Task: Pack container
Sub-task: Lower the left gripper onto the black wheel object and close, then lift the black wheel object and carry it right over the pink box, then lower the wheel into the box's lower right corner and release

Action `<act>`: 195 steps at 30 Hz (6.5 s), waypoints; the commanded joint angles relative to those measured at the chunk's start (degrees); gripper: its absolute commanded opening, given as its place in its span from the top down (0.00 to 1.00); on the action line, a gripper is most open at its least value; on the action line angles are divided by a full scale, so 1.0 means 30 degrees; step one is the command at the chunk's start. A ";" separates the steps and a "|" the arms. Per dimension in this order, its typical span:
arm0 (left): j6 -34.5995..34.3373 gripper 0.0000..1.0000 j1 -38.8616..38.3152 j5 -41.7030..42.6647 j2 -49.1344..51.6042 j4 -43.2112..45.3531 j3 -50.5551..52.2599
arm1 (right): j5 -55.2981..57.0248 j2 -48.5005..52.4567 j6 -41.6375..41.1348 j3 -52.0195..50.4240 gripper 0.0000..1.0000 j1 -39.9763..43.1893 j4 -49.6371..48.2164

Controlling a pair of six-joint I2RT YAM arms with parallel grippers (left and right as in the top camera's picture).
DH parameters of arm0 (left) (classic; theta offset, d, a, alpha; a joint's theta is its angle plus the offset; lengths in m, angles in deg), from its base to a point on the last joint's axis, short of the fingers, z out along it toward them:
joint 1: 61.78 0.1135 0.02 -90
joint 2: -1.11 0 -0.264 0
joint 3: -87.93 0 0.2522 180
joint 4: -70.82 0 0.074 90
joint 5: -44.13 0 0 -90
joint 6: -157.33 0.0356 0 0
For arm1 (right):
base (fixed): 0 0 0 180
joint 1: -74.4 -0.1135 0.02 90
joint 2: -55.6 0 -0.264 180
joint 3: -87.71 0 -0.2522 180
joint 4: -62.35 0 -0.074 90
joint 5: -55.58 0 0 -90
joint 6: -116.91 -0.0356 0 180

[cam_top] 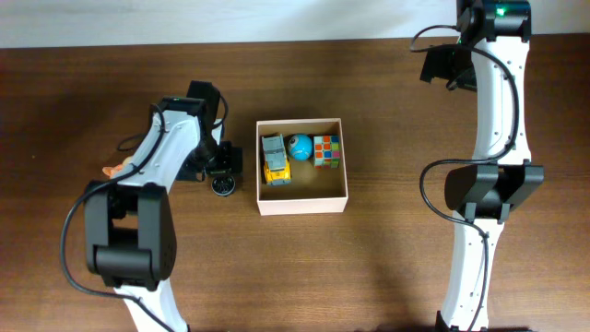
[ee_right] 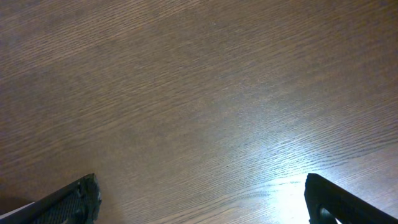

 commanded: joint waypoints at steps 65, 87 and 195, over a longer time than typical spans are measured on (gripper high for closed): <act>0.0095 0.46 0.0022 0.0940 0.1989 -0.1348 -0.1982 | 0.0306 0.0299 -0.0109 0.0080 0.01 -0.0066 -0.0051; 0.0095 0.53 -0.1406 0.0933 0.1989 -0.6492 -1.3158 | 0.0306 0.0299 -0.0109 0.0080 0.01 -0.0066 -0.0044; 0.0095 0.53 -1.0156 0.0525 0.6288 -0.5311 -1.3457 | 0.0306 0.0299 -0.0109 0.0080 0.01 -0.0066 -0.0044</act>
